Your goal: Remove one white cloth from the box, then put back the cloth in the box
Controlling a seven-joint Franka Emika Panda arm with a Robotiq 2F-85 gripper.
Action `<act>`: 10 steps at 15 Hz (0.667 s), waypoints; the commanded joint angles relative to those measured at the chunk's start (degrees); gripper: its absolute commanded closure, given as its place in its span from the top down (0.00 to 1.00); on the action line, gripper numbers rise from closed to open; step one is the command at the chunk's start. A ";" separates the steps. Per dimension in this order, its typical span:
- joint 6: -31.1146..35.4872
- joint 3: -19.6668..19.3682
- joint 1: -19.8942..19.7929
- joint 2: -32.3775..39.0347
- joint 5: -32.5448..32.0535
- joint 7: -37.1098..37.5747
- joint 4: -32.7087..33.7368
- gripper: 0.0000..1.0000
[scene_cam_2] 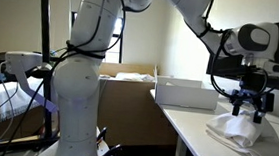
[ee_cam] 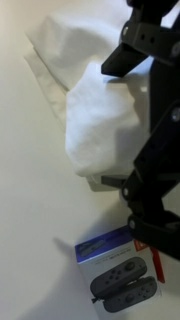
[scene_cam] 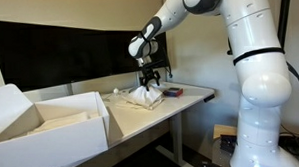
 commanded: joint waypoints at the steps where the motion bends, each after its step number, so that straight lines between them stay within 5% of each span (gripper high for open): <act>1: 4.69 1.36 -1.46 0.71 3.62 -3.33 -1.62 1.00; 6: 12.26 3.16 -1.38 3.31 8.08 -7.05 -1.02 1.00; 8: 14.17 4.17 -1.21 3.76 9.25 -8.91 -0.91 0.74; 10: 14.97 5.07 -1.26 3.37 10.35 -11.05 -0.92 0.60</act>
